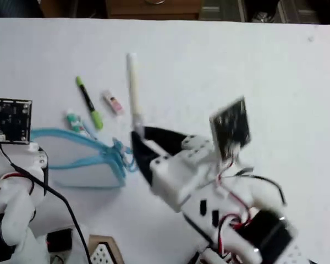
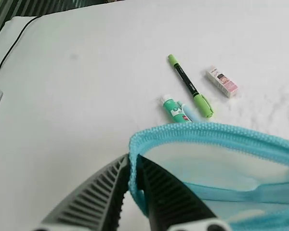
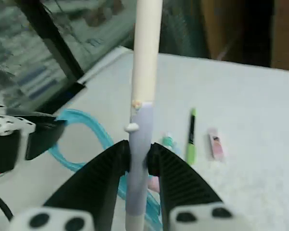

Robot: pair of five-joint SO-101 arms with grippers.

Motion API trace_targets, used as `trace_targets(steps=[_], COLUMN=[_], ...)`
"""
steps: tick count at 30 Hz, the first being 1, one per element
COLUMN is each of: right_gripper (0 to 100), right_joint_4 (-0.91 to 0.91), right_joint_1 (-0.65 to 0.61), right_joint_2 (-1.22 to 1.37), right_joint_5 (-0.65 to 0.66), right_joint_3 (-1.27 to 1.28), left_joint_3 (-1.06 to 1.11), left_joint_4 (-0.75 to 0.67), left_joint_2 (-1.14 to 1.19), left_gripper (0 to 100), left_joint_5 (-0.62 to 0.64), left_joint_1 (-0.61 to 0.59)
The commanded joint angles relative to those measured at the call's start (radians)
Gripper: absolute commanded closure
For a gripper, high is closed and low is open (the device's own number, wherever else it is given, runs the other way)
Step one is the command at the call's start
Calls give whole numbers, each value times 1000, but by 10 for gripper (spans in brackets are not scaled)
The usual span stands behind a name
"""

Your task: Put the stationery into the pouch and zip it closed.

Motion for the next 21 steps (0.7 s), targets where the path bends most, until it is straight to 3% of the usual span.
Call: trace_targets(steps=[1, 7, 13, 21], right_gripper=[981, 981, 981, 981], right_joint_4=[-518, -700, -707, -720], right_joint_1=[-51, -56, -61, -196], right_joint_2=[-154, -33, 101, 165], right_joint_5=[-2, -9, -9, -3], right_joint_3=[341, 325, 153, 258], left_joint_3=[81, 83, 83, 83], left_joint_4=[23, 41, 43, 43], left_joint_2=[16, 16, 16, 16], left_gripper=[977, 977, 977, 977], left_joint_5=[8, 8, 8, 8], left_joint_1=[54, 51, 50, 53])
